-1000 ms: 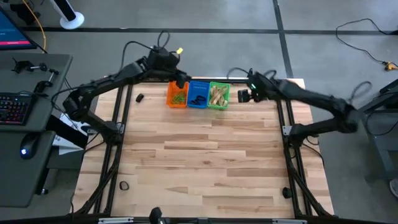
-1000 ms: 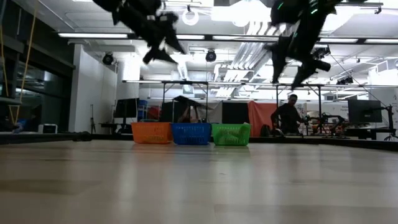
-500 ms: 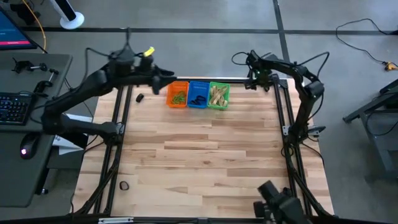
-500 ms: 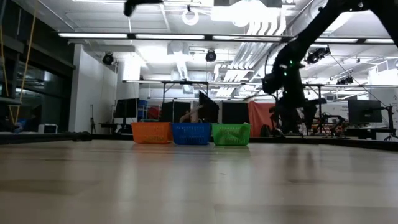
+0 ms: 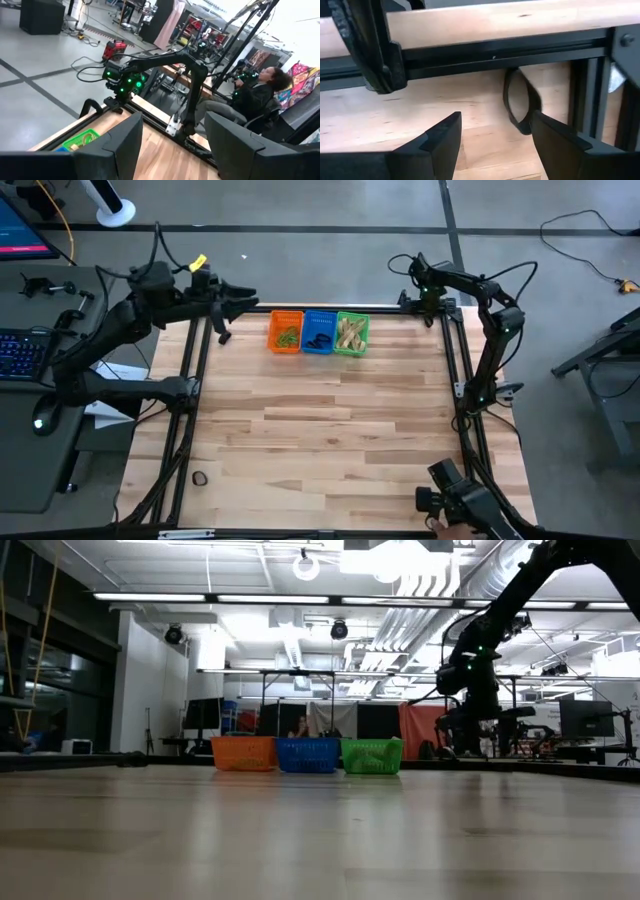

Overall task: Sort rubber bands into baskets
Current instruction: Put the black rubber band into the blue bin

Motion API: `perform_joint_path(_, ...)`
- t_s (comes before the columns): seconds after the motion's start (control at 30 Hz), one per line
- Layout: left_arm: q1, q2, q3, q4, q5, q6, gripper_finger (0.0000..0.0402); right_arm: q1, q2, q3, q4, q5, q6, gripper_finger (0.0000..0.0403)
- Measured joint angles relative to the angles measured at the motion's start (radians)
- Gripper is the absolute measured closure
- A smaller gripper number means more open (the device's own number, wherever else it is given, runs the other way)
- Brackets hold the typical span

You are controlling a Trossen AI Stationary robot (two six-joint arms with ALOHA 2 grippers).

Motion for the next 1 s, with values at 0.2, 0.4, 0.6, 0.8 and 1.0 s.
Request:
perform_joint_path(0.2,0.000,0.001,0.000,-0.016,0.000,0.005,0.0195,0.000,0.066,0.002,-0.016,-0.025,-0.001,0.0179)
perform_joint_path(0.4,0.000,0.001,0.000,-0.039,0.000,-0.031,0.0195,-0.003,0.109,0.024,-0.015,-0.021,-0.006,0.0189)
perform_joint_path(0.6,0.000,0.001,0.000,-0.038,0.000,-0.057,0.0195,-0.019,0.111,0.023,-0.016,-0.005,-0.069,0.0225)
perform_joint_path(0.8,0.000,0.001,0.000,-0.036,0.000,-0.091,0.0195,-0.015,0.113,0.020,-0.041,0.013,-0.139,0.0373)
perform_joint_path(1.0,0.000,0.001,0.000,0.011,0.000,-0.111,0.0195,0.049,0.024,0.014,-0.057,0.022,-0.223,0.0398)
